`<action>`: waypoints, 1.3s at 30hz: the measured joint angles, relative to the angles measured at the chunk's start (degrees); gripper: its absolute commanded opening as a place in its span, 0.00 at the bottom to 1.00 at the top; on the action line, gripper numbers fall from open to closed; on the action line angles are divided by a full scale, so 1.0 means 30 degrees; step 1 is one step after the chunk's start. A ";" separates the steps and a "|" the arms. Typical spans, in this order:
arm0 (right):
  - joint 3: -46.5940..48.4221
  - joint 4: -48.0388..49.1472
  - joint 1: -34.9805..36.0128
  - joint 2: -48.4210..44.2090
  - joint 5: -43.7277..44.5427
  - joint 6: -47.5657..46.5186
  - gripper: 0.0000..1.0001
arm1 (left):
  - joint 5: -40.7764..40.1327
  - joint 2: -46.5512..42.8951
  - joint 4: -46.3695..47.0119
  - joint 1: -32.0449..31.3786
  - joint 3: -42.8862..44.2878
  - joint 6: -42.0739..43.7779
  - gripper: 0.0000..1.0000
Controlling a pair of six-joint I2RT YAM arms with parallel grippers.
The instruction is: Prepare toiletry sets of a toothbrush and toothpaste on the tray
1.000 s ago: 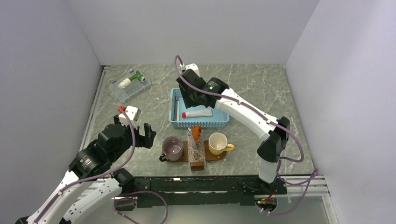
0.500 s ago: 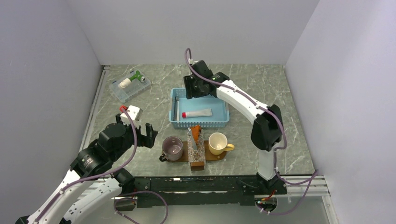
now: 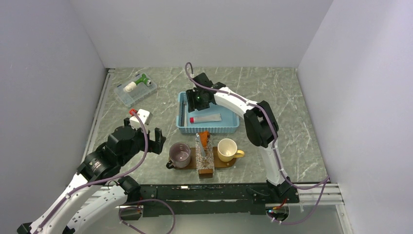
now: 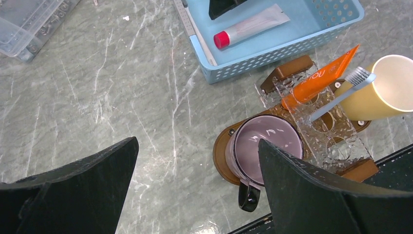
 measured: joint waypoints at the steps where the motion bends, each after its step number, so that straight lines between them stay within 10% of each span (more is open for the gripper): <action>1: 0.0153 0.0087 -0.0036 0.0262 -0.0146 0.0087 0.56 | 0.0000 0.0015 0.0000 0.0007 0.0000 0.0007 0.99; 14: 0.0831 0.2798 -0.0182 0.1887 -0.1290 0.1501 0.50 | 0.0073 0.0051 0.0321 0.0313 0.0000 0.0015 0.99; 23: 0.0437 0.4568 -0.0189 0.1916 -0.1872 0.2645 0.00 | 0.0219 0.0073 0.0350 0.0444 0.0000 0.0015 0.99; 39: 0.0437 0.5501 -0.0189 0.3300 -0.2674 0.3883 0.00 | 0.0510 0.0430 0.0408 0.0787 0.0000 0.0015 0.99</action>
